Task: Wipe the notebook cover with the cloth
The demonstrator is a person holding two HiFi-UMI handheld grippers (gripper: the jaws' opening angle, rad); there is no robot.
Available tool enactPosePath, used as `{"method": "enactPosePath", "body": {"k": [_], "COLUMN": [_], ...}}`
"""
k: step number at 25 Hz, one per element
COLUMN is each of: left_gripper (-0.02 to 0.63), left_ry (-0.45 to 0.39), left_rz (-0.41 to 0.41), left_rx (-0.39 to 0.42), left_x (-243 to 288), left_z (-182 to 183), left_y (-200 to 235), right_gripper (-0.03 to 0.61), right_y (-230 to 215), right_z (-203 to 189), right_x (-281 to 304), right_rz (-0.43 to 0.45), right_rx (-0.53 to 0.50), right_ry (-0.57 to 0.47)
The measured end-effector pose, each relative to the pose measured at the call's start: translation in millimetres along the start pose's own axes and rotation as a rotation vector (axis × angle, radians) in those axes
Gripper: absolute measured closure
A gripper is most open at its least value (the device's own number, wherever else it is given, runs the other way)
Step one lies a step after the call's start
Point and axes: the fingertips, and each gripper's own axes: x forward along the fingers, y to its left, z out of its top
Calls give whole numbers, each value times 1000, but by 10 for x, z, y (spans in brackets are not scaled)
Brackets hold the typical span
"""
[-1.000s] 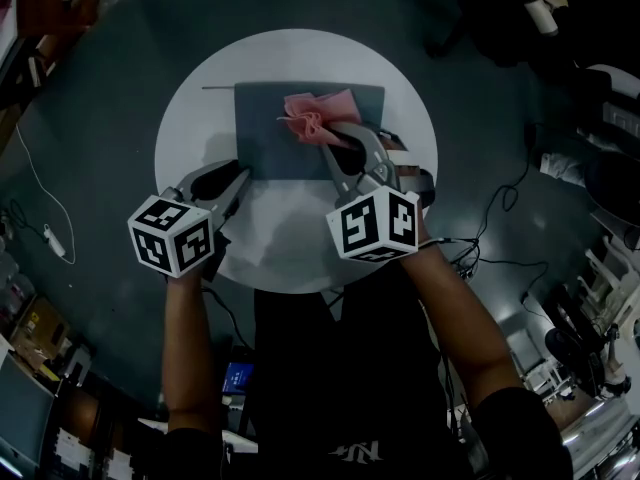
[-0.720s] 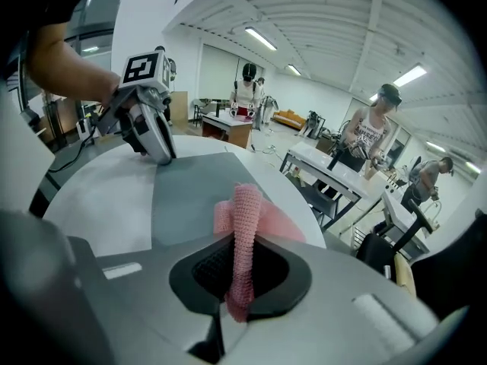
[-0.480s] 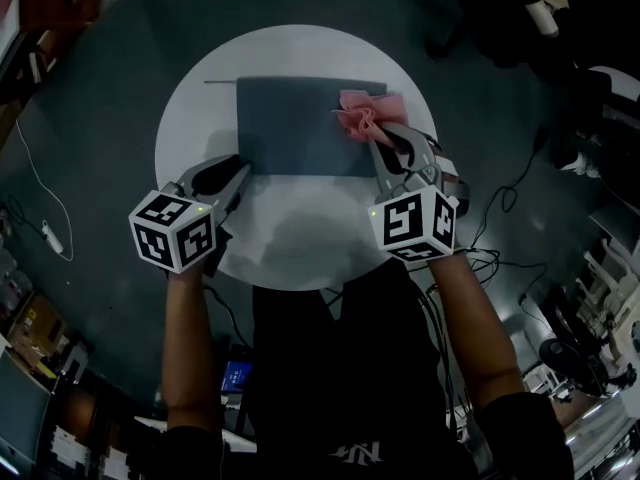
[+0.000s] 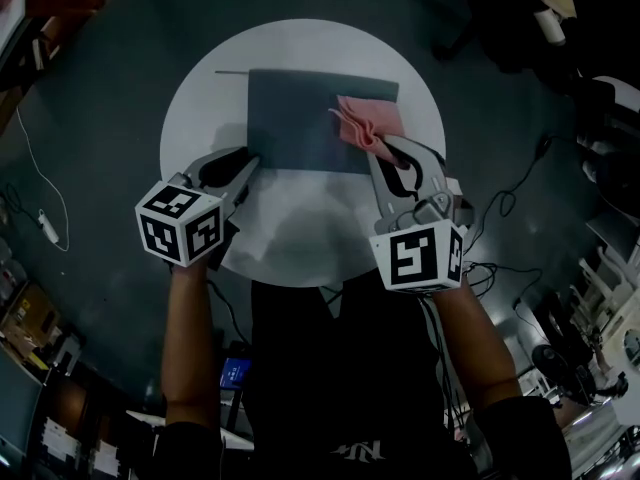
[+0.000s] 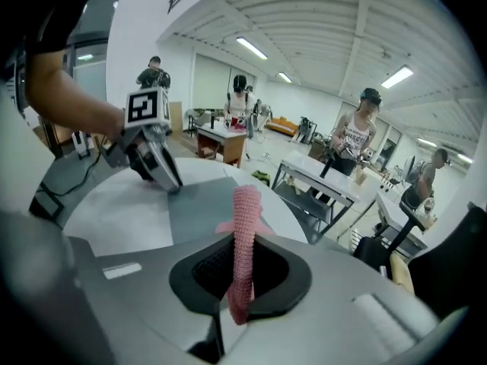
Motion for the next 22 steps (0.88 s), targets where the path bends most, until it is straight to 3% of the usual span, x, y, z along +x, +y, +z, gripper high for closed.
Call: {"method": "enactPosePath", "body": {"k": [4, 9, 14, 22], "left_gripper": [537, 537, 538, 538], "left_ry": [-3, -11, -21, -21], "left_rz": [2, 4, 4, 2], "left_rx": [-5, -6, -12, -17], "left_x": [0, -21, -19, -15], "left_z": [-5, 1, 1, -13], "left_y": [4, 2, -1, 7], "right_gripper": [570, 569, 569, 571], "right_y": [356, 845, 1149, 1146], "right_z": [545, 927, 812, 706], "right_x": [221, 623, 924, 963], "right_rz": [85, 211, 282, 281], "right_rx": [-17, -113, -158, -172], "right_ry": [-118, -148, -66, -46]}}
